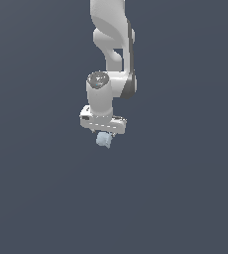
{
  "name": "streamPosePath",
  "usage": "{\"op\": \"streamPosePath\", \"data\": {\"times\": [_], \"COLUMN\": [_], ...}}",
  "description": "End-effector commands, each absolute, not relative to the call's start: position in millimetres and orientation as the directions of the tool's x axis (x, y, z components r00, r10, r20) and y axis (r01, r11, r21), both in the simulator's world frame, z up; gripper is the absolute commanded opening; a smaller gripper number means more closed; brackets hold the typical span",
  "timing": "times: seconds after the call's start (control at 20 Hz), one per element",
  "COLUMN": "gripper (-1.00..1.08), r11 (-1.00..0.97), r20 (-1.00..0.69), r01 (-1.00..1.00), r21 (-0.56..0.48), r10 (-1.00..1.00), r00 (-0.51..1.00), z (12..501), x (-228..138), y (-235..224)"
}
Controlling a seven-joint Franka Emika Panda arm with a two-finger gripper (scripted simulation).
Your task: Pick up the object and move it to a goal position.
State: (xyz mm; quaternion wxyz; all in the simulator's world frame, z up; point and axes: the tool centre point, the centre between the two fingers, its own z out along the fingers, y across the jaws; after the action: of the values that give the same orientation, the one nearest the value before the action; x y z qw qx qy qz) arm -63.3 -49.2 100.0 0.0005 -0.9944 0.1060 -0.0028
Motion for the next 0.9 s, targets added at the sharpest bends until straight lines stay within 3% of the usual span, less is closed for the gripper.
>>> {"op": "streamPosePath", "data": {"times": [0.0, 0.45, 0.85], "gripper": [1.0, 1.0, 1.0], "r11": [-0.974, -0.973, -0.973], "r20": [0.002, 0.0, 0.0], "r01": [-0.225, -0.23, -0.232], "r21": [-0.001, 0.0, 0.0], "r10": [-0.225, -0.23, -0.232], "r00": [0.974, 0.973, 0.973], "z": [93.1, 84.9, 49.6], "x": [-70.2, -73.2, -75.0], "y": [-50.7, -51.2, -51.4]}}
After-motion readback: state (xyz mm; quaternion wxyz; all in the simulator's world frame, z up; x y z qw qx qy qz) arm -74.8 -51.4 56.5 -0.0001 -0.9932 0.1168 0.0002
